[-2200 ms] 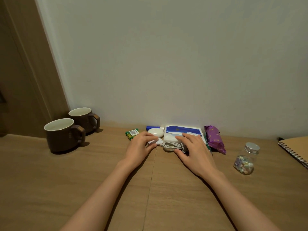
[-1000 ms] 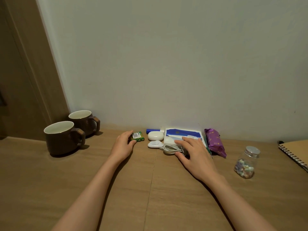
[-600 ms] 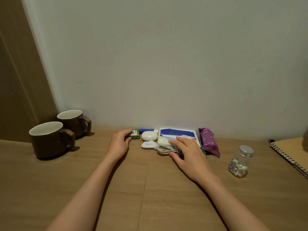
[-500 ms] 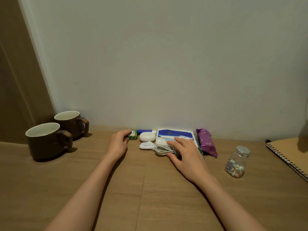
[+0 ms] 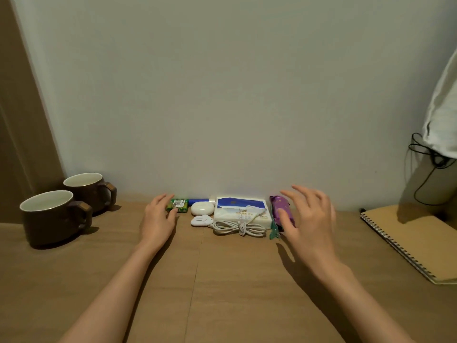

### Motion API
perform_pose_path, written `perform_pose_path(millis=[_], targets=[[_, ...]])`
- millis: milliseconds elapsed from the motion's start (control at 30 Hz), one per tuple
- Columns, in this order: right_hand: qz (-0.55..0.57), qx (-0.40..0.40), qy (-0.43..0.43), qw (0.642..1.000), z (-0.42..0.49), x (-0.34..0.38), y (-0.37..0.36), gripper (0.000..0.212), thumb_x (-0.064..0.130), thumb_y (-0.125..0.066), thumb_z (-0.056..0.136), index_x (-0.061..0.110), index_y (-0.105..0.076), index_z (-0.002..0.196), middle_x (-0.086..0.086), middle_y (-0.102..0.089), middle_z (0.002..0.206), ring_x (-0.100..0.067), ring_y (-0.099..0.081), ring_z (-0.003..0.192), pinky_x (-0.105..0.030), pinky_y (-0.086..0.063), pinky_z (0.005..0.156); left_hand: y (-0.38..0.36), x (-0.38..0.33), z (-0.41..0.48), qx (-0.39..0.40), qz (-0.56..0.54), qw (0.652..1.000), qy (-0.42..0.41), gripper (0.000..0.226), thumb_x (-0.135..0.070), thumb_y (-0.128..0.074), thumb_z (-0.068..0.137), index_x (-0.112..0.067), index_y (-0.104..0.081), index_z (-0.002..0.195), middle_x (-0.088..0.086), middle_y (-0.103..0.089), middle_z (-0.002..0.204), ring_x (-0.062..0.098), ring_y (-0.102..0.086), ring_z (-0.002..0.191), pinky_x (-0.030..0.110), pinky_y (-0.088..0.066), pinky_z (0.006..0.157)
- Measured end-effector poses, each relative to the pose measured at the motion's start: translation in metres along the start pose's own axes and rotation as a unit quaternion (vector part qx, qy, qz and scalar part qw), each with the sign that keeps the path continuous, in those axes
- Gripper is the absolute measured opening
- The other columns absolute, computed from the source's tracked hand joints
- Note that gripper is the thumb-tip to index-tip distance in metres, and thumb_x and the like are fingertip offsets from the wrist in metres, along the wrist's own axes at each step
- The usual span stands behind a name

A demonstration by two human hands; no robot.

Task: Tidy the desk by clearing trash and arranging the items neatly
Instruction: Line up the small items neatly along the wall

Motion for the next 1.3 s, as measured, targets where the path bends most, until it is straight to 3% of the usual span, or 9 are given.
perform_pose_path(millis=[133,233,333,500,733,867,1033,1133,1300], targets=[[-0.052,0.038,-0.118,0.991,-0.014,-0.035,0.012,0.054,0.043,-0.066,0.081,0.03,-0.048,0.13,-0.005,-0.043,0.139,-0.027,-0.035,0.122,-0.046,-0.039,0.098,-0.004,-0.001,0.0,0.023,0.001,0.999,0.027,0.052,-0.028,-0.06,0.088,-0.018,-0.045,0.137,0.009,-0.045,0.139,0.028,-0.042,0.126,0.041,-0.04,0.101],[-0.018,0.092,-0.16,0.983,-0.03,-0.05,0.005,0.061,0.045,-0.065,0.081,0.034,-0.039,0.135,-0.006,-0.04,0.137,-0.025,-0.038,0.117,-0.04,-0.043,0.092,-0.008,-0.001,0.004,0.052,0.008,0.998,0.038,0.057,-0.032,-0.061,0.087,-0.022,-0.042,0.139,0.01,-0.043,0.14,0.029,-0.041,0.127,0.043,-0.041,0.1],[0.048,0.094,-0.152,0.983,-0.039,-0.055,-0.005,0.062,0.033,-0.067,0.084,0.033,-0.036,0.137,-0.006,-0.044,0.128,-0.023,-0.046,0.113,-0.032,-0.038,0.086,-0.012,-0.003,0.006,0.078,0.021,0.996,0.035,0.058,-0.034,-0.061,0.086,-0.027,-0.041,0.14,0.009,-0.04,0.143,0.029,-0.04,0.129,0.045,-0.039,0.102],[0.073,0.063,-0.153,0.984,-0.032,-0.063,-0.021,0.076,0.02,-0.07,0.083,0.032,-0.024,0.143,-0.003,-0.056,0.121,-0.025,-0.049,0.108,-0.035,-0.042,0.082,-0.014,-0.007,0.013,0.06,0.048,0.997,0.023,0.056,-0.033,-0.062,0.085,-0.022,-0.046,0.137,0.006,-0.047,0.138,0.027,-0.044,0.125,0.043,-0.037,0.1],[0.095,0.038,-0.195,0.975,-0.005,-0.087,-0.053,0.065,0.013,-0.066,0.085,0.025,-0.033,0.14,-0.007,-0.056,0.127,-0.029,-0.053,0.112,-0.036,-0.044,0.087,-0.018,-0.005,0.016,0.05,0.095,0.994,-0.003,0.052,-0.038,-0.062,0.086,-0.02,-0.051,0.134,0.006,-0.054,0.129,0.031,-0.048,0.117,0.042,-0.039,0.092],[0.114,0.054,-0.175,0.976,0.01,-0.091,-0.069,0.063,0.015,-0.062,0.089,0.027,-0.033,0.143,-0.006,-0.056,0.128,-0.021,-0.054,0.113,-0.029,-0.042,0.088,-0.02,-0.001,0.018,0.049,0.11,0.991,-0.05,0.039,-0.034,-0.061,0.088,-0.015,-0.061,0.122,0.007,-0.061,0.121,0.032,-0.054,0.103,0.039,-0.043,0.084],[0.135,0.062,-0.161,0.976,0.02,-0.092,-0.079,0.065,0.015,-0.057,0.093,0.033,-0.027,0.148,-0.004,-0.053,0.119,-0.008,-0.048,0.095,-0.024,-0.038,0.082,-0.02,-0.002,0.018,0.054,0.162,0.98,-0.103,0.03,-0.029,-0.06,0.088,-0.02,-0.065,0.116,0.005,-0.064,0.113,0.031,-0.056,0.092,0.037,-0.048,0.072],[0.139,0.07,-0.162,0.974,0.023,-0.093,-0.083,0.067,0.015,-0.056,0.094,0.037,-0.023,0.148,-0.004,-0.053,0.111,-0.01,-0.05,0.091,-0.024,-0.039,0.08,-0.018,-0.006,0.016,0.047,0.144,0.985,-0.077,0.031,-0.019,-0.063,0.083,-0.017,-0.067,0.113,0.01,-0.065,0.11,0.035,-0.055,0.089,0.036,-0.044,0.072],[0.138,0.083,-0.16,0.974,0.023,-0.095,-0.084,0.07,0.013,-0.056,0.094,0.036,-0.019,0.149,-0.005,-0.053,0.111,-0.01,-0.049,0.088,-0.024,-0.038,0.079,-0.012,-0.004,0.016,0.035,0.067,0.997,0.026,0.046,-0.016,-0.069,0.074,-0.009,-0.064,0.119,0.018,-0.064,0.116,0.039,-0.056,0.101,0.039,-0.044,0.085]])
Point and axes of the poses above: each hand's wrist, its own z-axis towards the middle knuckle, its own y-axis out of the back of the hand, x = y × z, the point moved 2 cm from there along z, towards the middle knuckle
